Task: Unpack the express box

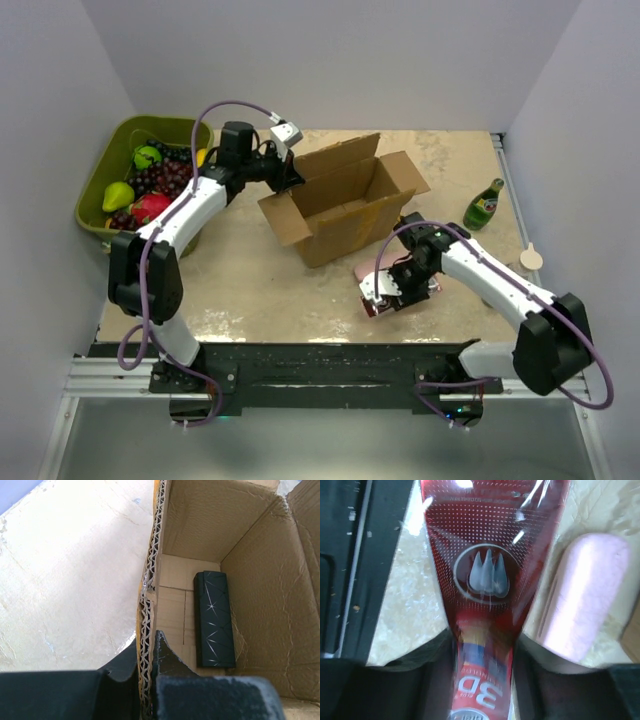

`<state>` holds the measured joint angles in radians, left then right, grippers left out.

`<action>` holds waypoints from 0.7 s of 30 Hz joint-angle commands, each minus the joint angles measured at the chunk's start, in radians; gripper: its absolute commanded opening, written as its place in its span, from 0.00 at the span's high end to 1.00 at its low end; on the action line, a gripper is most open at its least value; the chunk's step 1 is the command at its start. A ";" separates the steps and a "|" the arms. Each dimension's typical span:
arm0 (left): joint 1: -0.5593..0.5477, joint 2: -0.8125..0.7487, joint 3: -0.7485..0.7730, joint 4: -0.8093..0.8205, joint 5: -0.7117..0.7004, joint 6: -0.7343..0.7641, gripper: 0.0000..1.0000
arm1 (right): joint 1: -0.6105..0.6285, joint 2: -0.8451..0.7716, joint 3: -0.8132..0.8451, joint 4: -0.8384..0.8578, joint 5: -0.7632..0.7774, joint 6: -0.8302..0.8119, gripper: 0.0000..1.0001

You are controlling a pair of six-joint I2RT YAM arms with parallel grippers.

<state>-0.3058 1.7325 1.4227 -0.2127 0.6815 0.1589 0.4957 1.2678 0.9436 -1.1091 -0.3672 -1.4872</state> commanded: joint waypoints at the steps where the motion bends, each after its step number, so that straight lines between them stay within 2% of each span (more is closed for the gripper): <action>1: 0.011 -0.074 0.005 0.013 0.035 0.025 1.00 | 0.001 0.050 -0.002 0.181 0.034 -0.048 0.42; 3: 0.011 -0.079 0.008 0.016 0.050 0.028 1.00 | 0.001 0.077 0.009 0.178 0.048 -0.048 0.34; 7: 0.011 -0.076 0.013 0.015 0.061 0.033 1.00 | 0.000 0.027 0.105 0.062 0.025 -0.076 0.30; 9: 0.010 -0.073 0.013 0.012 0.076 0.036 1.00 | 0.000 -0.005 0.268 0.017 -0.016 -0.068 0.30; 10: 0.010 -0.073 0.013 0.012 0.078 0.037 1.00 | -0.002 -0.024 0.413 0.012 -0.071 -0.052 0.31; 12: 0.008 -0.077 0.012 0.012 0.087 0.039 1.00 | 0.000 -0.027 0.557 0.057 -0.125 0.042 0.31; 13: 0.008 -0.080 0.012 0.012 0.092 0.044 1.00 | -0.002 -0.010 0.681 0.110 -0.169 0.066 0.30; 15: 0.002 -0.085 0.013 0.012 0.099 0.056 1.00 | 0.000 0.017 0.768 0.197 -0.188 0.194 0.33; 16: 0.002 -0.086 0.019 0.012 0.104 0.059 1.00 | 0.000 0.033 0.793 0.322 -0.193 0.247 0.35; 17: -0.001 -0.090 0.021 0.013 0.113 0.057 1.00 | 0.000 0.069 0.810 0.394 -0.167 0.374 0.38; 19: -0.004 -0.096 0.021 0.025 0.134 0.050 1.00 | 0.006 0.120 0.811 0.510 -0.125 0.439 0.42; 21: -0.007 -0.103 0.019 0.053 0.170 0.016 1.00 | 0.009 0.198 0.791 0.546 -0.098 0.453 0.46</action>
<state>-0.3080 1.6958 1.4227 -0.2348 0.7662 0.1947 0.4988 1.3109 1.7702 -0.7300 -0.4862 -1.2182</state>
